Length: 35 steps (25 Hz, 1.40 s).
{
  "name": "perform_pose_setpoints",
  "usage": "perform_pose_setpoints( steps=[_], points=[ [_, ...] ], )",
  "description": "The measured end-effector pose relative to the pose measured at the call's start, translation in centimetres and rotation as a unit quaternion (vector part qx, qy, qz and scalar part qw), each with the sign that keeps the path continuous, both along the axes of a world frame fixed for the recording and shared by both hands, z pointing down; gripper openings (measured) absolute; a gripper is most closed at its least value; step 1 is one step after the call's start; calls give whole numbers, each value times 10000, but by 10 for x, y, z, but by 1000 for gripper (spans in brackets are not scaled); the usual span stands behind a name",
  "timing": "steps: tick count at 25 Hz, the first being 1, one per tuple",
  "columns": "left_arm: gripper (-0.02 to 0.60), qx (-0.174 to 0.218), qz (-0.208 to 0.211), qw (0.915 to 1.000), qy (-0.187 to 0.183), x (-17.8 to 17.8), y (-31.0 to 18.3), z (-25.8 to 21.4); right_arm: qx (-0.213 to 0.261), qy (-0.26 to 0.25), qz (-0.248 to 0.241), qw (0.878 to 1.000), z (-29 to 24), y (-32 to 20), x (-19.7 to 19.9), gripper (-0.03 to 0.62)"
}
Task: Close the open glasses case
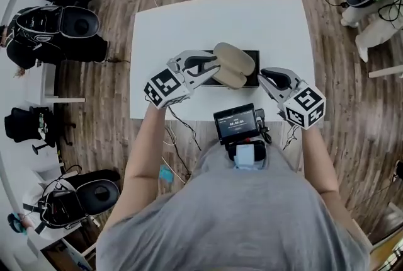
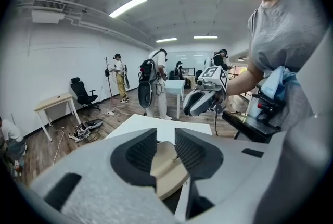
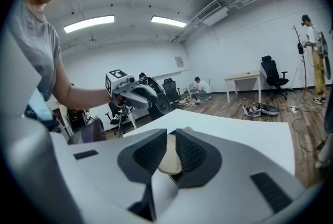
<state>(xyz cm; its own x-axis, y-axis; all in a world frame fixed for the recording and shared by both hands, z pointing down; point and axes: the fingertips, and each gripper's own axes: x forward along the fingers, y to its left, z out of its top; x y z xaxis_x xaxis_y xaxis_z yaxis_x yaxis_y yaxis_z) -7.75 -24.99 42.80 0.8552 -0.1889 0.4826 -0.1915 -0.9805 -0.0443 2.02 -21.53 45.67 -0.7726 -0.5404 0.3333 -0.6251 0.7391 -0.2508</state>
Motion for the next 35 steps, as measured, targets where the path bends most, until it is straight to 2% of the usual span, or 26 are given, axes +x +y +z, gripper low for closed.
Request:
perform_pose_setpoints(
  steps=[2, 7, 11, 13, 20, 26, 30, 35],
  points=[
    [181, -40, 156, 9995, -277, 3, -9, 14, -2, 267, -42, 9996, 11, -10, -1, 34],
    [184, -79, 502, 9940, -967, 10, -37, 49, -112, 768, -55, 9970, 37, -35, -2, 35],
    [184, -44, 830, 9833, -1622, 6, -53, 79, -176, 1190, -16, 9927, 55, -47, -10, 49],
    [184, -37, 928, 9788, -1825, 6, -57, 94, -260, 1335, 27, 9907, 66, -49, -13, 75],
    [184, -96, 1047, 9686, -2252, 8, -76, 134, -626, 1775, 193, 9819, 98, -59, -10, 83],
    [179, -173, 1141, 9638, -2404, 14, -84, 151, -895, 1907, 331, 9770, 116, -65, -3, 83],
    [148, -190, 1214, 9607, -2490, 17, -85, 159, -1004, 1941, 336, 9752, 122, -66, -2, 83],
    [81, -144, 1361, 9564, -2579, 20, -81, 165, -1137, 1916, 271, 9745, 126, -64, -4, 81]
  ],
)
